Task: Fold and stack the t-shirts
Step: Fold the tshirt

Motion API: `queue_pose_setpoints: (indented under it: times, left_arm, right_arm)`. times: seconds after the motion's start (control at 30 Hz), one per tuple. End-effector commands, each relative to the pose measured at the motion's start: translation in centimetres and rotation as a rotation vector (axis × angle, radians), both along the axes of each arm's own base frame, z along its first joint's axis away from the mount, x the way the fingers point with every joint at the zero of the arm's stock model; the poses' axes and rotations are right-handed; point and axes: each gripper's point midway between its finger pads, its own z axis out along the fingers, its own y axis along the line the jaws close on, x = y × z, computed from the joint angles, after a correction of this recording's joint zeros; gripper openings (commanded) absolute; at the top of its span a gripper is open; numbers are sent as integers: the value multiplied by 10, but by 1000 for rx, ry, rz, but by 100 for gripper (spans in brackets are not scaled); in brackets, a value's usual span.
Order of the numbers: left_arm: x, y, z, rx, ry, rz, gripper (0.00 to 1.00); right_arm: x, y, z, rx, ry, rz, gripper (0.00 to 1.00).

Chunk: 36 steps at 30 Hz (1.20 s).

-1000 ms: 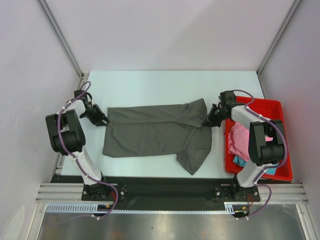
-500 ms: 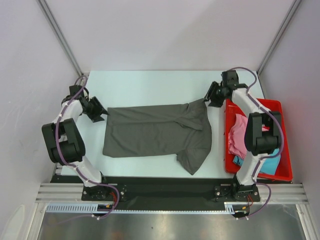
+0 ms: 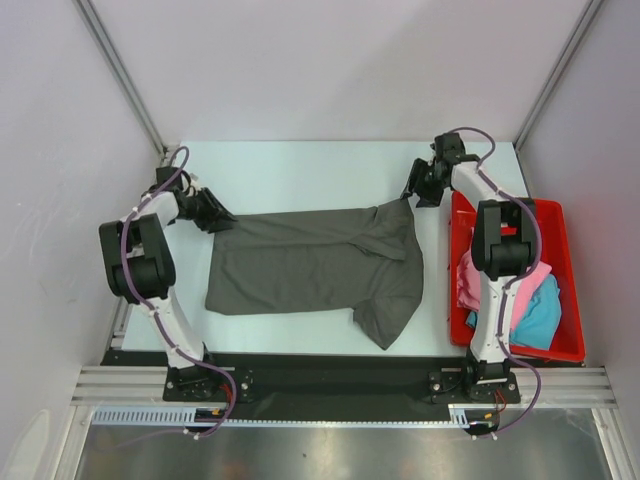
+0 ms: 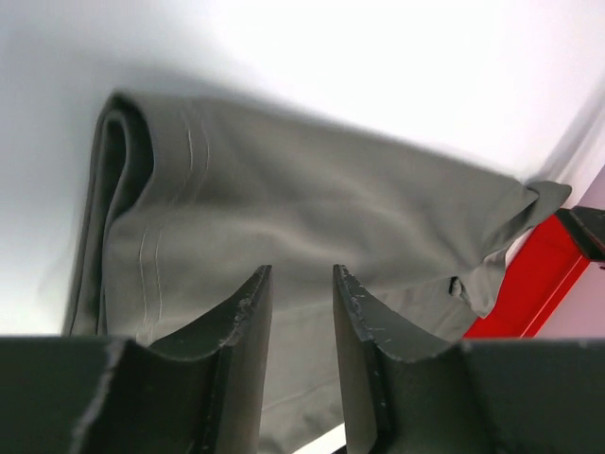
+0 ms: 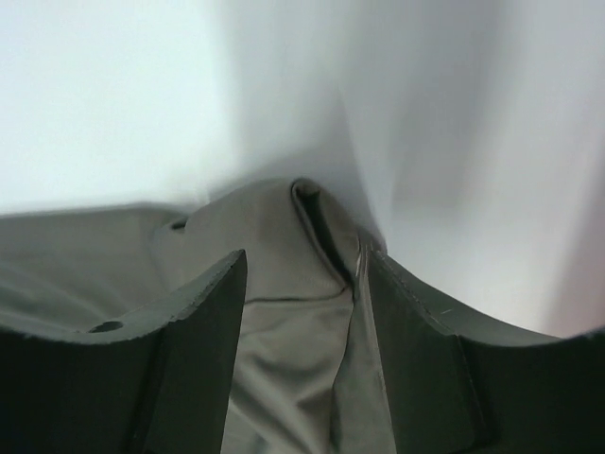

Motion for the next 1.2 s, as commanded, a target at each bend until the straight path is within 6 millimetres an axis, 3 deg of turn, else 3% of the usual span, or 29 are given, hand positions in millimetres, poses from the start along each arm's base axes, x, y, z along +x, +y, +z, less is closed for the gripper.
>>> queue_pose_setpoints:
  times: [0.0, 0.07, 0.23, 0.5, 0.7, 0.9, 1.17]
  left_arm:
    - [29, 0, 12, -18, -58, 0, 36]
    - [35, 2, 3, -18, -38, 12, 33]
    - [40, 2, -12, -35, -2, 32, 32]
    - [42, 11, -27, 10, 65, 36, 31]
    - [35, 15, -37, 24, 112, 48, 31]
    - [37, 15, -37, 23, 103, 36, 31]
    - [36, 14, -38, 17, 106, 32, 32]
  right_arm:
    - [14, 3, 3, 7, -34, 50, 59]
    - [22, 3, 5, 12, -58, 53, 56]
    - [31, 7, -4, 40, -39, 60, 40]
    - [46, 9, 2, 64, -53, 27, 28]
    - [43, 5, -4, 73, -22, 3, 25]
    - [41, 5, -4, 78, -16, -6, 30]
    - [36, 6, -13, 89, 8, -11, 29]
